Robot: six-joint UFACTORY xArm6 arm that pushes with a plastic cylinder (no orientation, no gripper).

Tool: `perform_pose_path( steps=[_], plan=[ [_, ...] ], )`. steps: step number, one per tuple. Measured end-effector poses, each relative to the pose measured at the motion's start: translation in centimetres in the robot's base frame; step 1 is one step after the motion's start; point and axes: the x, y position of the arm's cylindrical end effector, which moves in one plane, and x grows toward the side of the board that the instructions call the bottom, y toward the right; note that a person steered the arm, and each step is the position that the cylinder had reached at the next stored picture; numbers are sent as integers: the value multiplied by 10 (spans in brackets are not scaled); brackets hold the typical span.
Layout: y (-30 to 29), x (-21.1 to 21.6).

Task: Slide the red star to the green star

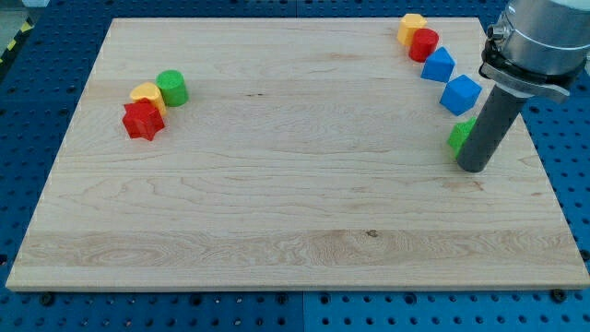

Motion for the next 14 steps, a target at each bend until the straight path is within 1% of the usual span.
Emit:
perform_pose_path(
  steps=[2, 3, 4, 5, 6, 7, 9, 10, 12, 13, 14],
  plan=[
    [0, -9],
    [0, -7],
    [-36, 12],
    [-93, -26],
    [-143, -98],
    [-217, -149],
    [-393, -177],
    [-437, -178],
    [-456, -117],
    [-456, -108],
    [-456, -86]
  ],
)
